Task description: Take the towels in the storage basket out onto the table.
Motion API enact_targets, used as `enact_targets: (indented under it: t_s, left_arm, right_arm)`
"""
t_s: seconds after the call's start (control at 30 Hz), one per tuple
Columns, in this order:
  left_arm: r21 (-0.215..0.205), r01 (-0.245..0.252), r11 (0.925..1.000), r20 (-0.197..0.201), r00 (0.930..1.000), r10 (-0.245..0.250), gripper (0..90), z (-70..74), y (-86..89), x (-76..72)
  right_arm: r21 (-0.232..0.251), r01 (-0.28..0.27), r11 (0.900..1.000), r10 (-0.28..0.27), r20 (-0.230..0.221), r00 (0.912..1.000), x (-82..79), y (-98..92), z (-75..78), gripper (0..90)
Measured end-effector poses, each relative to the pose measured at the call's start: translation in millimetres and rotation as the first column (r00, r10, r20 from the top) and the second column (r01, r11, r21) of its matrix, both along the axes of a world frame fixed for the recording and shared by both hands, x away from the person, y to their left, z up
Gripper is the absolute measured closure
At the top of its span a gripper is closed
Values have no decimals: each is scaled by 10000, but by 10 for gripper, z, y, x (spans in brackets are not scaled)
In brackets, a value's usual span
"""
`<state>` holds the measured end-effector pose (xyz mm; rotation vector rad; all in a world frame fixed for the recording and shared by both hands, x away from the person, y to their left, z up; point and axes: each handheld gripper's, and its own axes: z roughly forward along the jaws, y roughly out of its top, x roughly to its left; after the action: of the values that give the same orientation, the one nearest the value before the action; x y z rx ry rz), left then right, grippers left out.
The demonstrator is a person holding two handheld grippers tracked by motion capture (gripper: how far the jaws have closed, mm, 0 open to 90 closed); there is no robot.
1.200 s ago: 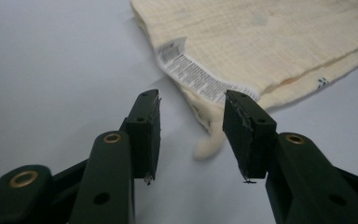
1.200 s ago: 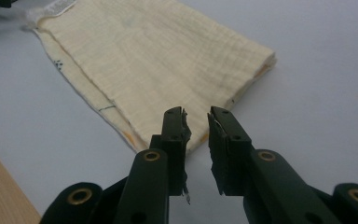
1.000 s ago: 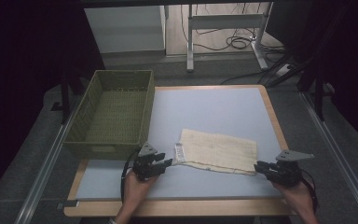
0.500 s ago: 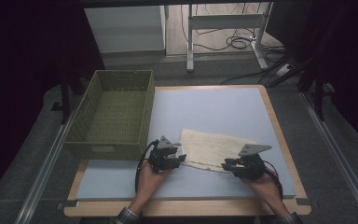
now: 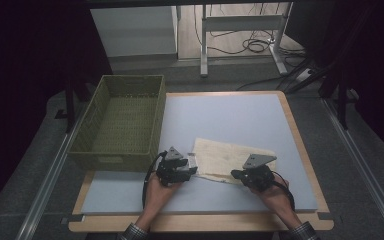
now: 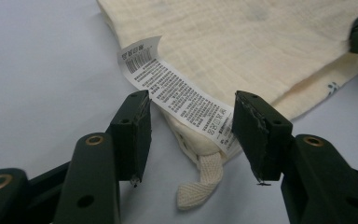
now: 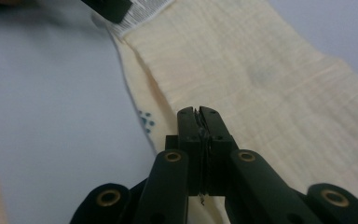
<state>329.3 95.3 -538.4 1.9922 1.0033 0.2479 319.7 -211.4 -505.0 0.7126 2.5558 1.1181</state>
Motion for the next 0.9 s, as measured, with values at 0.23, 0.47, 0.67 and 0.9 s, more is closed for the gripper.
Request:
enact_targets:
  t_s: [0.23, 0.47, 0.67, 0.9]
  left_arm:
    - [-43, -173, 9998, -27, 9998, 173, 472, 21, 40, 0]
    - [-7, -286, 9996, -50, 9996, 286, 445, 130, 13, 106]
    - [240, -428, 9988, 104, 9990, 425, 440, 291, -130, 366]
    - [681, -694, 9953, 144, 9975, 686, 444, 359, -281, 786]
  right_arm:
    - [-187, -323, 9993, 312, -539, 9981, -99, 21, -102, 872]
    - [382, 217, 9990, -199, -471, 9987, -45, -162, -26, 757]
    - [289, 1545, 9876, -1538, -234, 9878, 144, -528, 85, 750]
    - [548, 3265, 9436, -3268, -30, 9451, 456, -988, 190, 750]
